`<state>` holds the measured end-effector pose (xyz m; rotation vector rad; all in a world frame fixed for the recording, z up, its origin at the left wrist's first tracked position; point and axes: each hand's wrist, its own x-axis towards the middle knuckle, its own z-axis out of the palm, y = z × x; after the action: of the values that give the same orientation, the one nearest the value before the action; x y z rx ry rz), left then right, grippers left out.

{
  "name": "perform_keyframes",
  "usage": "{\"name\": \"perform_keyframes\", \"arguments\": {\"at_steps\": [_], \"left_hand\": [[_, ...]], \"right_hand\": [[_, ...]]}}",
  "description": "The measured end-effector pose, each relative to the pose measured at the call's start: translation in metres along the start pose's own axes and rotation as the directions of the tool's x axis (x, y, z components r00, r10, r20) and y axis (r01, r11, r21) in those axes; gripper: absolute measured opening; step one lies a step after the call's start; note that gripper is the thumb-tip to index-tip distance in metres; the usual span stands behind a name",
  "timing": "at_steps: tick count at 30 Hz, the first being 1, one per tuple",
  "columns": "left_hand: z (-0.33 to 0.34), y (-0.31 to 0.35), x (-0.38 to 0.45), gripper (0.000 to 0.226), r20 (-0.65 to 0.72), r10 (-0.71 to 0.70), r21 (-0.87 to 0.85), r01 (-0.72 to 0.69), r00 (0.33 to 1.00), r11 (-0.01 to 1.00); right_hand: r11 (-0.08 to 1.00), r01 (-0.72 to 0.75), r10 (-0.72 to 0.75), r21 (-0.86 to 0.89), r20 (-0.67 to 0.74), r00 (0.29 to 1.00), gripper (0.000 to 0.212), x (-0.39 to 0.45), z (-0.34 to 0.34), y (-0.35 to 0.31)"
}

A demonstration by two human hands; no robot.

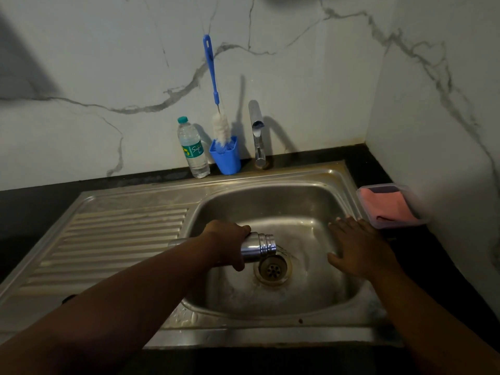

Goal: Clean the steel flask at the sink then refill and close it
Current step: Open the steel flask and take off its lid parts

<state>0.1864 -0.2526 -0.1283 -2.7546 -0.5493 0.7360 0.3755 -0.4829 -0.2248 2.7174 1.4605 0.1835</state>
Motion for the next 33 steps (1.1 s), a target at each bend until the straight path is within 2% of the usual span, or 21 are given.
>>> {"name": "perform_keyframes", "arguments": {"at_steps": [19, 23, 28, 33], "left_hand": [[0.002, 0.003, 0.001, 0.086, 0.023, -0.068, 0.028, 0.067, 0.997, 0.997], [0.003, 0.004, 0.002, 0.085, 0.031, -0.077, 0.129, 0.073, 0.997, 0.989], [0.005, 0.006, 0.001, 0.085, -0.033, -0.102, 0.202, 0.106, 0.994, 0.974], [0.009, 0.008, -0.006, 0.073, -0.139, -0.103, 0.257, 0.136, 0.985, 0.957]], "right_hand": [[1.000, 0.010, -0.010, 0.010, 0.029, 1.000, 0.081, -0.001, -0.001, 0.001], [1.000, 0.013, -0.013, 0.012, 0.015, 1.000, 0.082, -0.001, -0.002, 0.000], [1.000, 0.013, -0.014, 0.010, 0.039, 0.999, 0.078, 0.000, -0.001, 0.001], [0.999, 0.026, -0.027, 0.034, 0.036, 0.999, 0.076, 0.000, -0.001, 0.001]]}}
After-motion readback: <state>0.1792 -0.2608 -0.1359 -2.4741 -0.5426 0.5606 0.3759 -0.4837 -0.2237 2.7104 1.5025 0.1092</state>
